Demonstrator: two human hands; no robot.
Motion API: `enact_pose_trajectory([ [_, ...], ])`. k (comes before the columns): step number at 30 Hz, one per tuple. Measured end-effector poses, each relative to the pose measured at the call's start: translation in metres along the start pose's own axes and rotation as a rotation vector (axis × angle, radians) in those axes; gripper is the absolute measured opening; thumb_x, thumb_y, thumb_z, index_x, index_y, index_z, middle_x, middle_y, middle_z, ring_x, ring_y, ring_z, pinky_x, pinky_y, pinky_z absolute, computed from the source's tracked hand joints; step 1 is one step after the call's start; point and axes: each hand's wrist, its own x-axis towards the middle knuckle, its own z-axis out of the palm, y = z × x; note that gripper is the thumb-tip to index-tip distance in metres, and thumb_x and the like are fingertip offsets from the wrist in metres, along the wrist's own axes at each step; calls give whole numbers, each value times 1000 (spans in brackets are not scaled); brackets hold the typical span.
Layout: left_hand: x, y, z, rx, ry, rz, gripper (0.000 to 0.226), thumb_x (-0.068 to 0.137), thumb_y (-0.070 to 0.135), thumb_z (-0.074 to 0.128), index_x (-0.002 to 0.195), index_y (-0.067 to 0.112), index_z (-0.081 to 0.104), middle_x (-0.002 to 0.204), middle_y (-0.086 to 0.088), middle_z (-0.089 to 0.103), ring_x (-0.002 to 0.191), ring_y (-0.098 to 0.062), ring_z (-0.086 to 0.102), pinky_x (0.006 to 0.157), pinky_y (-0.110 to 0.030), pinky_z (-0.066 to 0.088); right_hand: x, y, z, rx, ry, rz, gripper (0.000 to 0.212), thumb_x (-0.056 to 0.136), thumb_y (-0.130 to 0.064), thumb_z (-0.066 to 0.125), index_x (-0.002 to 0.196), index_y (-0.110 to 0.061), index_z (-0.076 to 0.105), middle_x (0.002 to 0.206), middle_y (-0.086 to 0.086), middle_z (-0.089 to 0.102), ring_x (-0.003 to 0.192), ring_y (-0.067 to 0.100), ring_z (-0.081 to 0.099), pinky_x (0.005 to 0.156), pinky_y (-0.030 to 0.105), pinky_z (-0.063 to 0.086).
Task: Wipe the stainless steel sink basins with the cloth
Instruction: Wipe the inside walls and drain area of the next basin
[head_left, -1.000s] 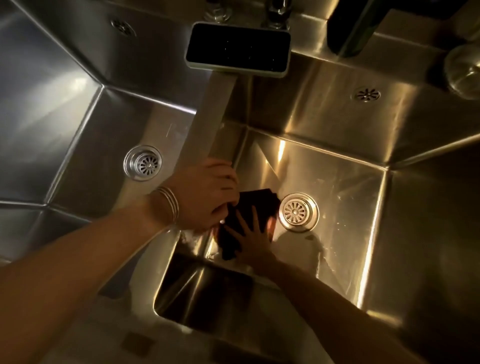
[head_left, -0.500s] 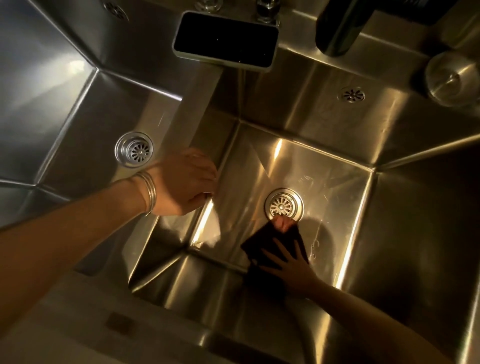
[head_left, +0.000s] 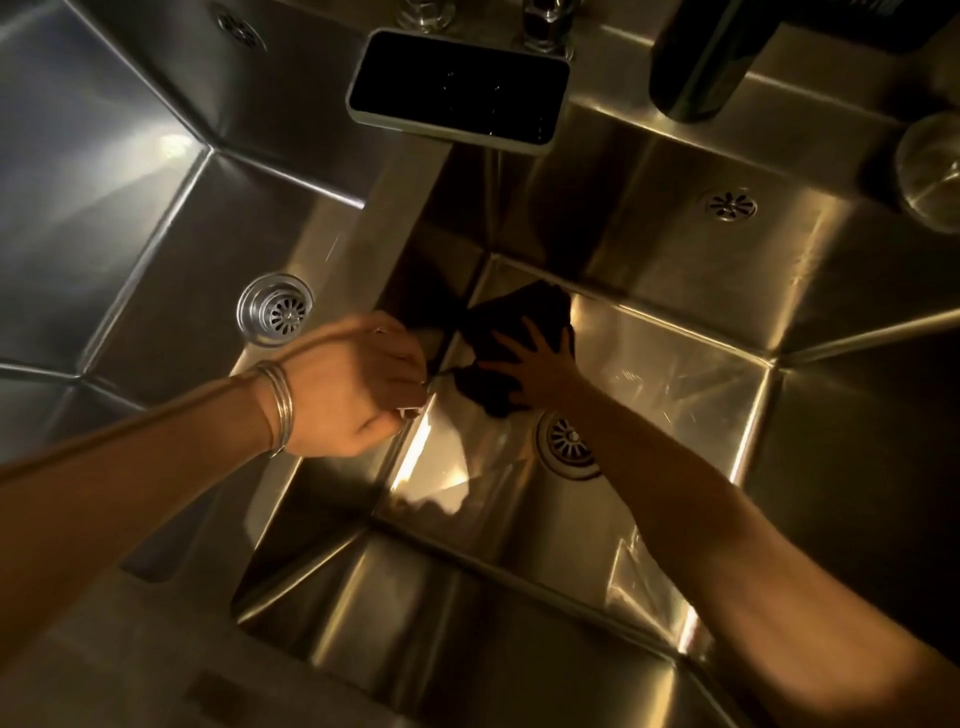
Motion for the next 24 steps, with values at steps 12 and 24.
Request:
enact_pose_trajectory([
  [12,2,3,-8,-20,-21,7,30,72,24,42,65,17,71,71,1,69,74,-20,68,80,-28,35,-149,60,76,578,-30,869,67,88,-43,53,144,-51,17,159,-6,-2,142,43,-11,107,72,6],
  [24,5,5,-15,95,-155,21,33,77,31,40,67,20,70,72,3,70,76,-20,68,79,-33,33,-222,-25,58,655,-488,515,65,97,-29,46,150,-32,9,158,16,2,143,39,12,115,46,20],
])
